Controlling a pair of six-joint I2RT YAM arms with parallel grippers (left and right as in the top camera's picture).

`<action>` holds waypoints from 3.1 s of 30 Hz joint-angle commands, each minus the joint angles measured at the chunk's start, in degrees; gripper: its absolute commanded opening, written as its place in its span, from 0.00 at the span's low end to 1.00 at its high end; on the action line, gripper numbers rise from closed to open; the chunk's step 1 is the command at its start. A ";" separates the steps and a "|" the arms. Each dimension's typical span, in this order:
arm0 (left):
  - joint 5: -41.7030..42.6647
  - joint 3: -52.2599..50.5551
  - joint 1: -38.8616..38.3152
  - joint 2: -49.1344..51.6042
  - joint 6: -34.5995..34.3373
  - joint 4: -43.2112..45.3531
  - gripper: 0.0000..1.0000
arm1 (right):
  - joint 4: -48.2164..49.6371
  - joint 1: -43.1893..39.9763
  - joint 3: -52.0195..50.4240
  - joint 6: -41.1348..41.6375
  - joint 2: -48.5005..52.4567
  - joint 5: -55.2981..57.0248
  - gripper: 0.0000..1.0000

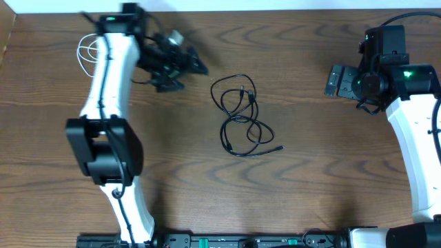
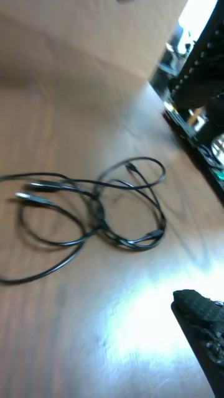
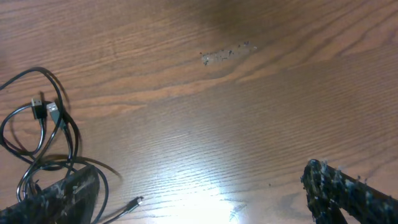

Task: Untangle cables

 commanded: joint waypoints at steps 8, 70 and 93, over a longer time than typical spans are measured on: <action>-26.75 -0.02 -6.80 -11.41 -13.57 -7.63 0.98 | 0.61 -0.26 -0.11 0.66 -0.02 0.11 0.99; -27.96 -42.12 -34.07 -13.64 -55.67 42.66 0.22 | 7.48 -15.67 -0.09 5.11 2.54 0.96 0.99; -26.53 -34.67 -29.77 -40.68 -36.65 54.53 0.07 | 7.45 -15.67 -0.09 5.11 2.54 0.96 0.99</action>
